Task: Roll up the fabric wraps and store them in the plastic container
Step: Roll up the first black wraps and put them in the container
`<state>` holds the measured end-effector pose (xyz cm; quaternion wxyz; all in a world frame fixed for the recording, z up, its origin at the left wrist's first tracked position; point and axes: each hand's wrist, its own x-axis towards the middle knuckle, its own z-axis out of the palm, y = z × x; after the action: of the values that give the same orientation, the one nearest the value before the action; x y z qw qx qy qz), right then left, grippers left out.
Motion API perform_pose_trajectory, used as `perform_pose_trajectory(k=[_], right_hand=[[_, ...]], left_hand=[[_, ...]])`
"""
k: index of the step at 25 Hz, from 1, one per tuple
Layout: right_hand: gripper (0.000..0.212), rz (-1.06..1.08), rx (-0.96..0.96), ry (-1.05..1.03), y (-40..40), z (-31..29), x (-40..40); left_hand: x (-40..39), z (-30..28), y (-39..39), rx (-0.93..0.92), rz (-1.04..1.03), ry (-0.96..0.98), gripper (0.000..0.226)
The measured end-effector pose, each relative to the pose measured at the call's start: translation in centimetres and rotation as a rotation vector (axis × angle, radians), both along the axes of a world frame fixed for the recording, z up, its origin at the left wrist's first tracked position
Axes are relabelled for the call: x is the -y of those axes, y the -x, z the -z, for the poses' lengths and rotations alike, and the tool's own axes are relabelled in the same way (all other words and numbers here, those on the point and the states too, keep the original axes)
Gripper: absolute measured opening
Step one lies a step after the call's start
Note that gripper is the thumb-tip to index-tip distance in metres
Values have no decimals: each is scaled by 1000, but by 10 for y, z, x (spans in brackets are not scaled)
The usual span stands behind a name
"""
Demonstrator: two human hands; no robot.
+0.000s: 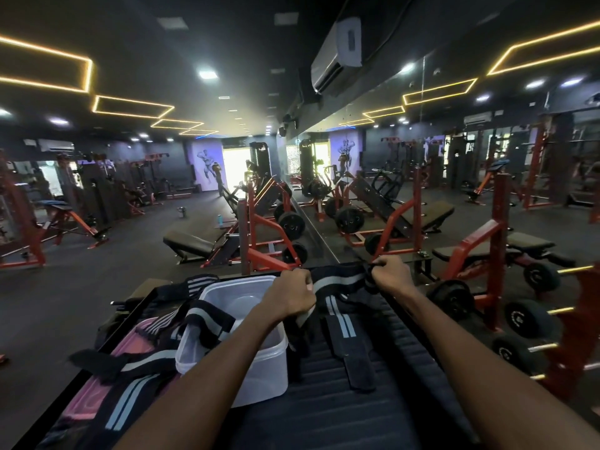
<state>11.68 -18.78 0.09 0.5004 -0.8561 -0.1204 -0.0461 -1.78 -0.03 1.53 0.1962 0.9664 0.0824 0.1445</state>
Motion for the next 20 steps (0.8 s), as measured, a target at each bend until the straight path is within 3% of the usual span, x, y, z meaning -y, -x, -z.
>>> perform_pose_trajectory(k=[3,6,9,12,14,17,20], right_hand=[[21,-106,-37,-57,0,-11,-2],[11,-191,-105,-43,9,-21,-5],[18,-310,-290,63,27,-25,-5],[34,-412,-380,244,42,-27,-10],[30,-455,-406,315,56,-31,-15],[19,-510,-405,362,71,-37,-19],[14,-692,-451,146,71,-31,-16]], left_hand=[[10,-7,20,-86,125,163,18],[19,-16,46,-444,283,521,25],[22,-18,58,-662,336,519,15],[29,-16,54,-351,190,252,14],[32,-12,49,-142,144,236,34],[36,-4,46,-197,203,301,52],[31,7,41,-33,101,284,30]])
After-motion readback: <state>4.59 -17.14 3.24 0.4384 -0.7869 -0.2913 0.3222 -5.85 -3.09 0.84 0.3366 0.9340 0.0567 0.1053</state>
